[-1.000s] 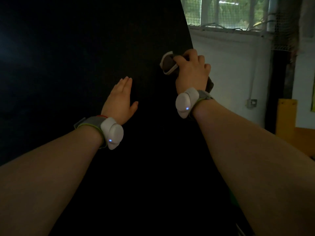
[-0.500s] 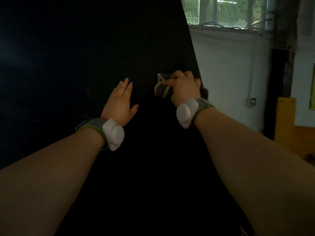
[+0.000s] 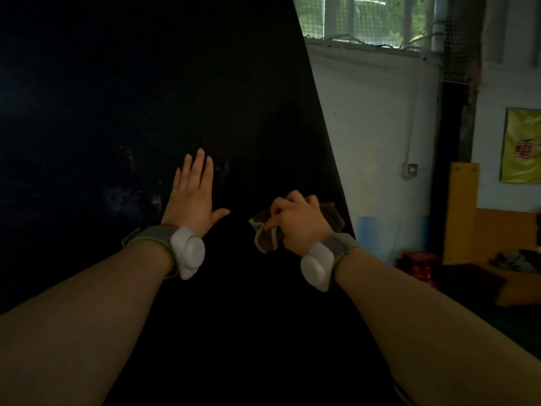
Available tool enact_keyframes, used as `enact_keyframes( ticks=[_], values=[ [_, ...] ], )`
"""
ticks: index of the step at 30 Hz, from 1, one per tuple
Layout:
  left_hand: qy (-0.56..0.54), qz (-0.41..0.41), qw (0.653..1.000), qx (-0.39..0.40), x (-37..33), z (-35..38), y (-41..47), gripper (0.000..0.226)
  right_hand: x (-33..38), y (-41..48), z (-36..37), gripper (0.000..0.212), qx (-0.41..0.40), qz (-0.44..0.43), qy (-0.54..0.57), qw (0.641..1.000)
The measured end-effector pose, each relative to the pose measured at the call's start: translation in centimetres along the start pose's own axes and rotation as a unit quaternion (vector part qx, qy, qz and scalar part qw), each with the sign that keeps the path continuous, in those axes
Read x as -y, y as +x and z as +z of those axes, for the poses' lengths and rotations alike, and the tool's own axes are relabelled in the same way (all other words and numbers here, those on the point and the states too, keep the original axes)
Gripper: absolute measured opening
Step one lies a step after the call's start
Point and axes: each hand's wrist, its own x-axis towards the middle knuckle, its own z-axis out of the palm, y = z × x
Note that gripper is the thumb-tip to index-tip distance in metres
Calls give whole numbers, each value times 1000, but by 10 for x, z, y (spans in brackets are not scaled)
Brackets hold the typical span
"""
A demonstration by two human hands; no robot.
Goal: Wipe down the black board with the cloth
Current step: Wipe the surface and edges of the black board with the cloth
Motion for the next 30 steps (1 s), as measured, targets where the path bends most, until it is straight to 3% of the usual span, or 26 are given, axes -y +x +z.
enact_keyframes(
  ticks=[2, 6, 9, 14, 26, 30],
  values=[
    [-5, 2, 1000, 0, 2, 2, 1, 108, -3, 6, -15, 42, -49, 21, 21, 998],
    [-10, 9, 1000, 5, 7, 7, 5, 111, -7, 32, -52, 44, -230, 100, 40, 967],
    [7, 16, 1000, 3, 9, 10, 6, 112, -12, 54, -69, 41, -286, 144, 29, 947],
    [14, 21, 1000, -12, 9, 12, 4, 111, -13, 78, -66, 47, -206, 159, 41, 965],
    [25, 18, 999, -30, 4, 9, -10, 103, 2, 20, 0, 42, -99, 14, -6, 995],
    [36, 15, 999, -13, 2, 20, -38, 112, 6, -3, 30, 37, -72, -16, 10, 997]
  ],
)
